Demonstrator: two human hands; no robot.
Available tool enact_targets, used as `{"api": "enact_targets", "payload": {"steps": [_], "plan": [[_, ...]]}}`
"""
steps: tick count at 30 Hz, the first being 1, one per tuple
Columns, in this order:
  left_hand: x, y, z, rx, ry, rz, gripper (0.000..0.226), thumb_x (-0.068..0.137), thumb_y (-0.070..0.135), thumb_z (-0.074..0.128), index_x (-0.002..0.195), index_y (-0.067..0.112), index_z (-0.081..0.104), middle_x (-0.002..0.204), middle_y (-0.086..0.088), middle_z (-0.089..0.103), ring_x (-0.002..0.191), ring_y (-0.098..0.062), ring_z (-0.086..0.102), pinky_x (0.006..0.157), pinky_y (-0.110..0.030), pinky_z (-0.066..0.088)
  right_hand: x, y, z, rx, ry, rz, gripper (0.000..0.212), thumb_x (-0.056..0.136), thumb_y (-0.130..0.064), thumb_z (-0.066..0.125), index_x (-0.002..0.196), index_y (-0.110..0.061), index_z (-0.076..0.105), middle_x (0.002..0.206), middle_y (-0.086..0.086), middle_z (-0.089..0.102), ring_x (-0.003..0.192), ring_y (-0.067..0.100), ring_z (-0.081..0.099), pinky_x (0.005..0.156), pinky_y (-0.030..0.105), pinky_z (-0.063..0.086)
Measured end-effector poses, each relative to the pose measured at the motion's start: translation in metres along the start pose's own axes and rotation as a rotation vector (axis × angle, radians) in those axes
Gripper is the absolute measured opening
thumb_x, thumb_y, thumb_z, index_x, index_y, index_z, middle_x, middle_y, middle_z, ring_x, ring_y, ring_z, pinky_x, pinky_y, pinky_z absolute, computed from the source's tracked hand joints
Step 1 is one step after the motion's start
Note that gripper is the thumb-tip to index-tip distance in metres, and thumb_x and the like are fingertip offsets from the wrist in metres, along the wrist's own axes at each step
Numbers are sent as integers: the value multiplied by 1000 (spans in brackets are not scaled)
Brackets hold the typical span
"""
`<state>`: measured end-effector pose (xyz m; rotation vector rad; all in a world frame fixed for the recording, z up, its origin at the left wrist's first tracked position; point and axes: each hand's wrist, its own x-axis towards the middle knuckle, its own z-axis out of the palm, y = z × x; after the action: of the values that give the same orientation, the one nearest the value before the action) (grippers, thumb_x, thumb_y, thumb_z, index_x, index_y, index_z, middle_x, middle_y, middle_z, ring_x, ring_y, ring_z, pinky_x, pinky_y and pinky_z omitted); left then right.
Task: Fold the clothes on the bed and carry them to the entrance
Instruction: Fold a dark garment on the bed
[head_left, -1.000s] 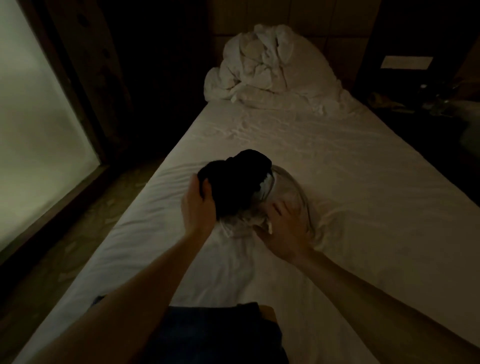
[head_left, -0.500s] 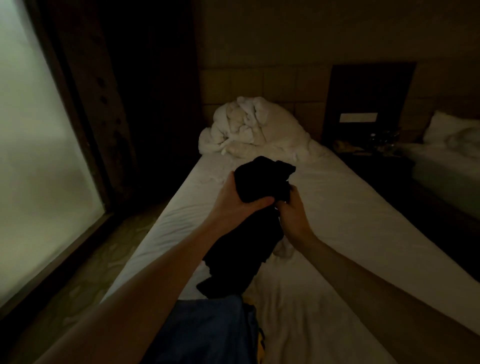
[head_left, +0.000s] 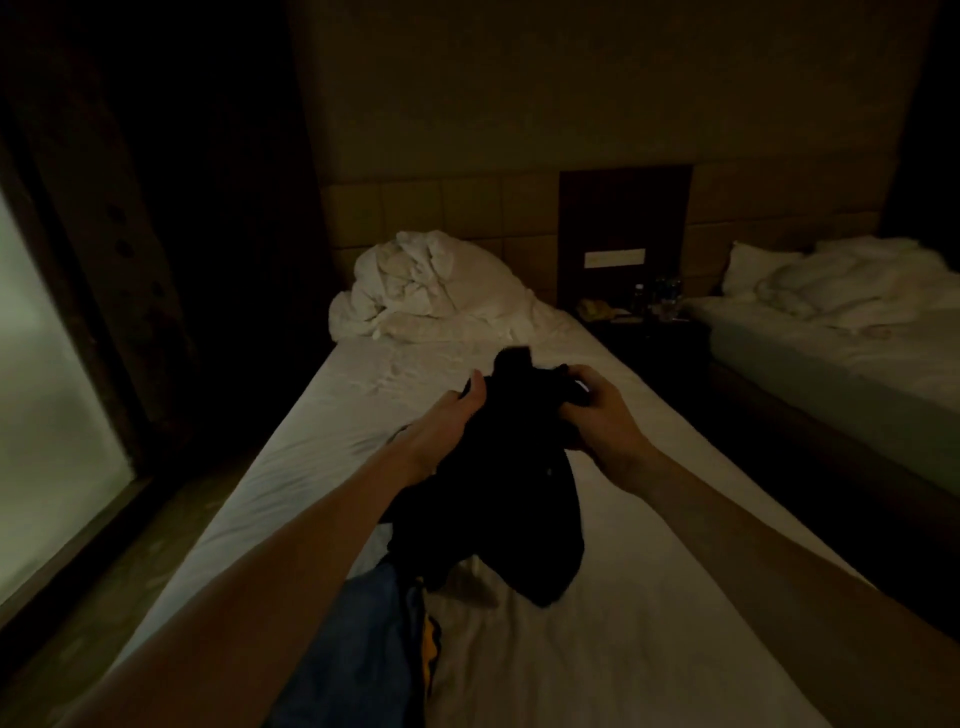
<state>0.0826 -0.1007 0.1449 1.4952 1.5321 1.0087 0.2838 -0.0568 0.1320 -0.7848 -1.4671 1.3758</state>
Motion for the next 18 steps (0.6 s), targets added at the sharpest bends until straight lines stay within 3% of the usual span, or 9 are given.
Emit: {"api": "enact_targets", "payload": {"steps": [2, 4, 5, 7, 10, 12, 14, 16, 18], "plan": [[3, 3, 8, -29, 38, 29, 77, 79, 80, 38, 95, 9, 63, 84, -9, 59, 78, -20, 58, 73, -29, 43, -5, -10, -16, -65, 5, -23, 15, 92, -3, 63, 101, -15, 64, 93, 8, 66, 75, 25, 64, 64, 35, 50], [6, 8, 12, 39, 144, 114, 50, 93, 56, 49, 101, 10, 66, 87, -9, 64, 77, -18, 60, 71, -29, 45, -8, -22, -26, -121, 15, -56, 17, 90, 0, 63, 97, -15, 65, 93, 6, 66, 77, 22, 65, 68, 34, 51], [10, 7, 13, 86, 207, 123, 35, 97, 38, 53, 116, 11, 63, 103, -8, 66, 88, -18, 63, 78, -30, 49, -10, -29, -28, -150, 8, -67, 17, 90, 1, 64, 98, -15, 65, 95, 7, 66, 77, 22, 65, 69, 34, 51], [10, 12, 16, 46, 249, 99, 50, 96, 18, 56, 143, 14, 41, 131, -8, 55, 113, -24, 58, 90, -33, 47, -12, -38, -28, -220, -25, -77, 21, 88, -2, 67, 104, -15, 64, 98, 8, 65, 76, 23, 65, 67, 36, 52], [0, 24, 29, -87, 141, 333, 65, 94, 29, 58, 150, 30, 26, 148, 0, 39, 132, -17, 42, 102, -32, 41, -13, -45, -19, -311, -85, -83, 36, 84, -2, 69, 112, -21, 60, 104, 9, 65, 79, 25, 68, 68, 41, 54], [-4, 33, 37, -32, -36, 465, 77, 89, 43, 64, 149, 45, 16, 150, 8, 35, 133, -7, 41, 104, -29, 43, -12, -46, -13, -260, -172, -73, 45, 82, -1, 70, 118, -23, 57, 107, 14, 68, 90, 30, 70, 76, 47, 56], [-4, 36, 38, 117, -150, 491, 98, 80, 42, 75, 148, 52, 6, 148, 11, 37, 128, -4, 47, 100, -26, 48, -11, -43, -6, -221, -255, -51, 51, 80, -1, 67, 125, -20, 51, 112, 16, 66, 100, 32, 68, 80, 46, 56], [1, 31, 29, 334, -176, 492, 111, 76, 31, 82, 150, 48, 2, 143, 18, 39, 124, 2, 48, 98, -15, 44, -10, -37, 0, -262, -283, -27, 55, 79, 0, 62, 128, -18, 47, 114, 15, 63, 102, 31, 66, 79, 42, 56], [4, 23, 19, 514, -163, 501, 103, 78, 28, 80, 153, 42, 11, 142, 19, 40, 124, 4, 45, 99, -7, 37, -10, -24, 5, -295, -260, -26, 57, 78, 0, 61, 131, -17, 46, 116, 11, 61, 99, 25, 66, 74, 34, 58]]}}
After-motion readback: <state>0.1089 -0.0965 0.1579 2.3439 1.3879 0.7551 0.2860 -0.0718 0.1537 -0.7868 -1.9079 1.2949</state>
